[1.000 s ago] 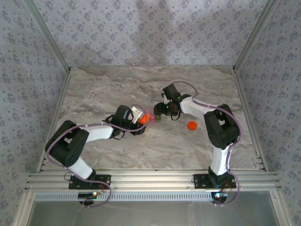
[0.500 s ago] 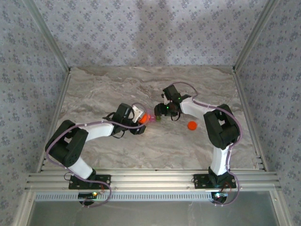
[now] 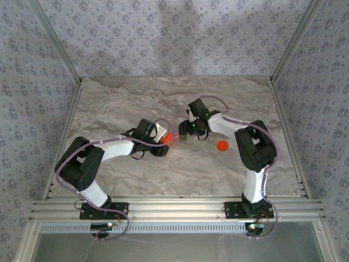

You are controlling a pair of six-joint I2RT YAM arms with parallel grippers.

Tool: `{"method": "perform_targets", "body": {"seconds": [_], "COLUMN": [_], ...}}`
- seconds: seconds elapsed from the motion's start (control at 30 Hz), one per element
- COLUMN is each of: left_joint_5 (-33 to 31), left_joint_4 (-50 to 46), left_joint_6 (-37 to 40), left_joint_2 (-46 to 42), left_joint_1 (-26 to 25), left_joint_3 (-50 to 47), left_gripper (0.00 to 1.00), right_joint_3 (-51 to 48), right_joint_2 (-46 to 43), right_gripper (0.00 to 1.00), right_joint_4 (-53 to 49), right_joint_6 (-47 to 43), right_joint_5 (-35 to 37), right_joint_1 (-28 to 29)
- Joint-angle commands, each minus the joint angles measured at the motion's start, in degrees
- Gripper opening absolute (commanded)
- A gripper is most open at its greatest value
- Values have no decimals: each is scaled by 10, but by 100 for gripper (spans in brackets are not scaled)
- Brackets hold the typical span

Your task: Sort the pills into containers

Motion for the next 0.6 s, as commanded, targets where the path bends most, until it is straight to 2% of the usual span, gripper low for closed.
{"method": "perform_targets", "body": {"seconds": [0.0,0.57], "left_joint_5": [-2,-4], "left_joint_4": [-19,-46], "left_joint_6": [8,15], "left_joint_2": [5,5], "left_joint_1": [-4,-5], "left_joint_3": [23,46], "left_gripper": [0,0], "right_joint_3": [-4,-10], "right_joint_2": [12,14], "right_gripper": [60,58], "right_joint_4": [0,4], "right_joint_6": [2,2], "right_joint_5": [-9,-13], "right_joint_1": [4,6]}}
